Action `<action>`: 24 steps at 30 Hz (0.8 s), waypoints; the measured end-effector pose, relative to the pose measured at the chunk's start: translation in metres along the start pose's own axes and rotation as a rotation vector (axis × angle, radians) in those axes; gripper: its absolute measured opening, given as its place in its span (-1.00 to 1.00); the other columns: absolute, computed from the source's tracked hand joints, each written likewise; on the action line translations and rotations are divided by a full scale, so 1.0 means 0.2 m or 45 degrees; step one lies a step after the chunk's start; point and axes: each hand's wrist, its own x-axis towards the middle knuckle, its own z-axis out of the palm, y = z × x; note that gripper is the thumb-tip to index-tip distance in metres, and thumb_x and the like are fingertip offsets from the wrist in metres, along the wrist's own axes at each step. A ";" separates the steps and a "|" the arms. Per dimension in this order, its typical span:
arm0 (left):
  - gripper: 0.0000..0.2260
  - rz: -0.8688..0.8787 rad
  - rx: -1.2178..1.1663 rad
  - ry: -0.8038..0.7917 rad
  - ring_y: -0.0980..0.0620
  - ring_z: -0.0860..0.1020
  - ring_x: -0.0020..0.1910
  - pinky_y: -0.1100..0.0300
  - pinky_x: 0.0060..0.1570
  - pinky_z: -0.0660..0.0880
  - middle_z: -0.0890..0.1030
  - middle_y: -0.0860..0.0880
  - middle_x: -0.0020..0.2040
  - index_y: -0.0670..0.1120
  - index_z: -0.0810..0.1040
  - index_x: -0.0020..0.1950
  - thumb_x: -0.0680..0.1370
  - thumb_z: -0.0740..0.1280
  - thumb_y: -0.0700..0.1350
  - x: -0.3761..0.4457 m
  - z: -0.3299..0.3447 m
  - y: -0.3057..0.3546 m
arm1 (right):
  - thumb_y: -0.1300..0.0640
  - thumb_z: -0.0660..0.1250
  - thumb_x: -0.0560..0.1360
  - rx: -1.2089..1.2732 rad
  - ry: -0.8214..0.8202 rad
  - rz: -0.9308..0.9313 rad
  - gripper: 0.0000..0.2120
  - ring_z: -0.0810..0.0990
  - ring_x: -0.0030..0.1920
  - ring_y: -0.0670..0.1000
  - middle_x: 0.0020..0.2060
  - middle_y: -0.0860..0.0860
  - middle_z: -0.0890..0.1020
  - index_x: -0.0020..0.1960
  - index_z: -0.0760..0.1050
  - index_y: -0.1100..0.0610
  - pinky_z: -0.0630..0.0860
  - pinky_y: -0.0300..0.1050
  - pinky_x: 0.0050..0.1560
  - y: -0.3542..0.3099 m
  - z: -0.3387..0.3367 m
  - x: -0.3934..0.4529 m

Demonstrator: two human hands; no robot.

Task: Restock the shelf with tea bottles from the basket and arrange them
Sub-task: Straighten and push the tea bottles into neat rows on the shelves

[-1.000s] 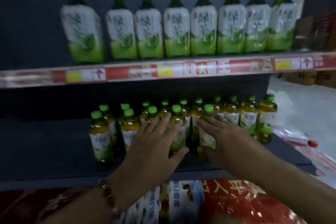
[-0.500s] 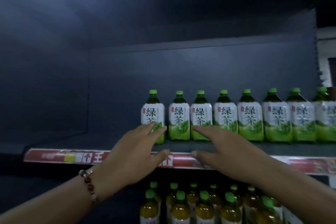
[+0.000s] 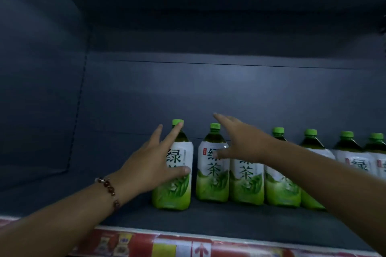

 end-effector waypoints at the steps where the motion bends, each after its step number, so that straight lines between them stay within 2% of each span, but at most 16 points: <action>1: -0.01 0.011 -0.050 -0.007 -0.09 0.20 0.55 -0.03 0.36 0.40 -0.19 0.05 0.64 0.55 -0.38 0.39 0.36 0.41 0.40 0.03 0.01 -0.01 | -0.16 0.48 0.42 0.007 -0.010 -0.005 0.07 0.17 0.55 0.05 0.60 -0.01 0.03 0.61 -0.20 -0.01 0.27 -0.04 0.42 0.02 0.01 0.07; 5: 0.01 0.090 -0.139 -0.044 0.09 0.39 0.32 0.22 0.12 0.48 0.04 0.20 0.55 0.58 -0.31 0.39 0.35 0.49 0.32 0.11 0.05 -0.06 | -0.13 0.55 0.36 0.188 -0.154 0.083 0.21 0.16 0.55 0.08 0.59 0.05 0.08 0.60 -0.31 0.01 0.25 -0.06 0.42 0.09 0.05 0.26; 7: -0.02 0.094 -0.134 -0.042 0.16 0.39 0.22 0.35 -0.01 0.41 0.08 0.24 0.47 0.55 -0.21 0.44 0.34 0.51 0.30 0.14 0.06 -0.09 | -0.16 0.51 0.39 0.346 -0.179 0.159 0.13 0.25 0.51 0.10 0.57 0.06 0.18 0.61 -0.24 0.04 0.27 -0.09 0.37 0.10 0.07 0.31; 8: -0.03 0.090 -0.143 -0.036 0.18 0.40 0.20 0.36 -0.04 0.39 0.10 0.24 0.44 0.53 -0.16 0.45 0.33 0.52 0.29 0.15 0.07 -0.10 | -0.19 0.46 0.43 0.434 -0.156 0.207 0.04 0.30 0.48 0.11 0.54 0.07 0.25 0.61 -0.14 0.08 0.28 -0.11 0.32 0.10 0.08 0.34; 11: -0.05 0.084 -0.172 -0.004 0.17 0.44 0.16 0.35 -0.07 0.40 0.15 0.25 0.37 0.51 -0.07 0.47 0.31 0.53 0.28 0.17 0.09 -0.12 | -0.21 0.26 0.57 0.423 -0.057 0.354 -0.35 0.44 0.36 0.15 0.41 0.16 0.44 0.48 0.31 0.20 0.32 -0.12 0.19 0.10 0.11 0.41; 13: -0.06 0.086 -0.167 0.039 0.17 0.44 0.14 0.34 -0.07 0.40 0.16 0.25 0.35 0.48 -0.03 0.48 0.31 0.54 0.28 0.17 0.10 -0.13 | -0.15 0.25 0.59 0.274 0.014 0.396 -0.50 0.53 0.21 0.16 0.24 0.20 0.56 0.30 0.49 0.24 0.40 -0.10 0.09 0.11 0.14 0.44; 17: -0.08 0.106 -0.197 0.110 0.19 0.47 0.12 0.34 -0.07 0.43 0.26 0.20 0.30 0.45 0.07 0.48 0.30 0.56 0.24 0.17 0.10 -0.12 | -0.08 0.27 0.59 0.232 0.107 0.345 -0.60 0.55 0.04 0.13 0.11 0.19 0.61 0.19 0.56 0.24 0.38 -0.12 -0.03 0.12 0.14 0.42; 20: -0.13 0.111 -0.260 0.116 0.18 0.49 0.14 0.23 0.07 0.50 0.31 0.16 0.27 0.42 0.15 0.47 0.30 0.58 0.19 0.14 0.06 -0.12 | -0.08 0.28 0.59 0.257 0.143 0.272 -0.63 0.56 -0.17 0.04 0.03 0.16 0.64 0.16 0.59 0.20 0.37 -0.14 -0.08 0.11 0.10 0.34; 22: -0.15 0.141 -0.290 0.109 0.22 0.48 0.14 0.29 0.08 0.47 0.34 0.13 0.27 0.40 0.19 0.47 0.30 0.59 0.16 0.12 0.03 -0.11 | -0.09 0.28 0.58 0.281 0.163 0.231 -0.64 0.51 -0.31 -0.06 0.00 0.13 0.66 0.18 0.59 0.16 0.40 -0.15 -0.10 0.08 0.07 0.28; 24: -0.16 0.172 -0.316 0.090 0.30 0.45 0.12 0.44 0.02 0.39 0.36 0.11 0.26 0.39 0.21 0.47 0.32 0.59 0.13 0.10 0.00 -0.09 | -0.09 0.28 0.59 0.312 0.174 0.208 -0.65 0.51 -0.33 -0.10 -0.01 0.11 0.66 0.20 0.59 0.14 0.42 -0.17 -0.20 0.05 0.04 0.23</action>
